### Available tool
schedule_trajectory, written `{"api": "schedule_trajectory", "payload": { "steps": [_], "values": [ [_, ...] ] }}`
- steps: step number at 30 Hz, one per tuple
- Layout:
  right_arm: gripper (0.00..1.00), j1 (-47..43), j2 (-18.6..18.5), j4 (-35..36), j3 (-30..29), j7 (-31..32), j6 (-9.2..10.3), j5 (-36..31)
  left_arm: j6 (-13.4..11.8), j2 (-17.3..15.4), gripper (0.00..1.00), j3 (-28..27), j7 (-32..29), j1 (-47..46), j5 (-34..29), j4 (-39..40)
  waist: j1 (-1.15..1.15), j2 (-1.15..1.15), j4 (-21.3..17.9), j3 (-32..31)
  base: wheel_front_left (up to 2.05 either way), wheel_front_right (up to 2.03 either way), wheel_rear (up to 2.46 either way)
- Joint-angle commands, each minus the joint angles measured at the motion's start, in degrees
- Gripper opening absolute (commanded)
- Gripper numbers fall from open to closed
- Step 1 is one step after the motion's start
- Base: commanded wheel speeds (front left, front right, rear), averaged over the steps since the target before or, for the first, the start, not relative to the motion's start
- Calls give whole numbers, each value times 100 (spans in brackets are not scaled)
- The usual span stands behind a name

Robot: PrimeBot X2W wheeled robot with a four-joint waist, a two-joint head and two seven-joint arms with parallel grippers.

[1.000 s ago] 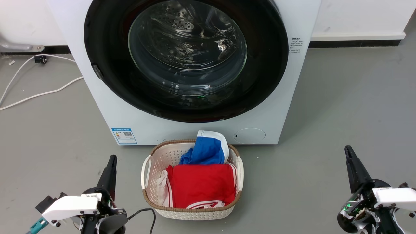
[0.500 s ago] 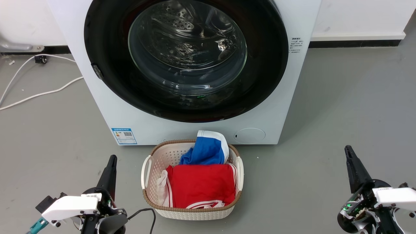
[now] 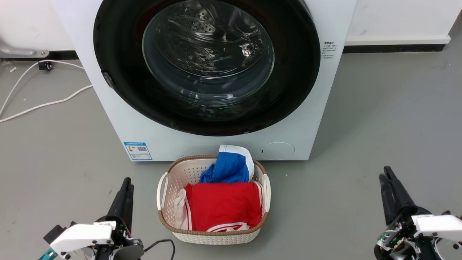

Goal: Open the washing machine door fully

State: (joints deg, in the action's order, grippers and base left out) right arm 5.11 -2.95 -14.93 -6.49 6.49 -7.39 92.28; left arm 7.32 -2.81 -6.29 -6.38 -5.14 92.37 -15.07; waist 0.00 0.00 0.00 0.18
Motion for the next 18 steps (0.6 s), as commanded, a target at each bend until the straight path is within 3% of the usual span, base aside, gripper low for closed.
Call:
{"api": "schedule_trajectory", "payload": {
  "steps": [1, 11, 18],
  "values": [
    [100, 49, -4, 96, 5, -35, 0, -17, 6, -10, 100, 58, 47, -78, 1, 75, 0, 0, 1, 1, 0, 0, 0],
    [100, -29, -57, 334, 151, -292, -2, -228, 8, -11, 100, 393, 352, -197, -130, 145, 0, 0, 11, 5, 0, 0, 0],
    [100, -61, -175, 426, 281, -525, -3, -743, 9, -11, 100, 510, 531, -235, -691, 270, 0, 0, 24, 3, 0, 0, 0]
  ]
}}
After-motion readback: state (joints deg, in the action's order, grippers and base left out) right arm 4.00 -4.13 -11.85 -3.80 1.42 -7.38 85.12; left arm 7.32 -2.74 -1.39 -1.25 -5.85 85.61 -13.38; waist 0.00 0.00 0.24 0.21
